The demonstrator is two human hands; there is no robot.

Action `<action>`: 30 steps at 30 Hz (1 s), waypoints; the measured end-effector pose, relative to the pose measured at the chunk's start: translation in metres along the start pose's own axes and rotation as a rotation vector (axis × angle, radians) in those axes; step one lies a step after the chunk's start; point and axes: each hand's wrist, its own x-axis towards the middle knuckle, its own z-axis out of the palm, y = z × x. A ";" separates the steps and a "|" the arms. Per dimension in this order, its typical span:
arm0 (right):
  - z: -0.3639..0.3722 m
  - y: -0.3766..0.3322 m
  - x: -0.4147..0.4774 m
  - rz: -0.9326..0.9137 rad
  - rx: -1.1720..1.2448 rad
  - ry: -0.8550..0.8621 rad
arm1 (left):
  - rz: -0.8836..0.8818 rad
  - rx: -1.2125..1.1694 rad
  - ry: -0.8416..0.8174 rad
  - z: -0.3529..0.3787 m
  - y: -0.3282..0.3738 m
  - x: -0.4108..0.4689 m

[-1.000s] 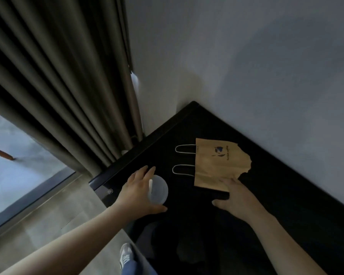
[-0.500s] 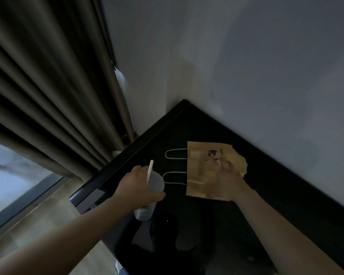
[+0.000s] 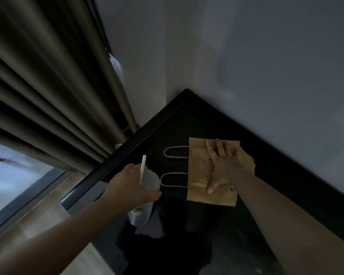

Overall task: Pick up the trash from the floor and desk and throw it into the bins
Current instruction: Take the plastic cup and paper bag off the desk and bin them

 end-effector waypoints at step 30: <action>0.024 -0.001 -0.046 0.056 0.479 0.151 | 0.020 0.018 0.004 -0.003 0.004 -0.010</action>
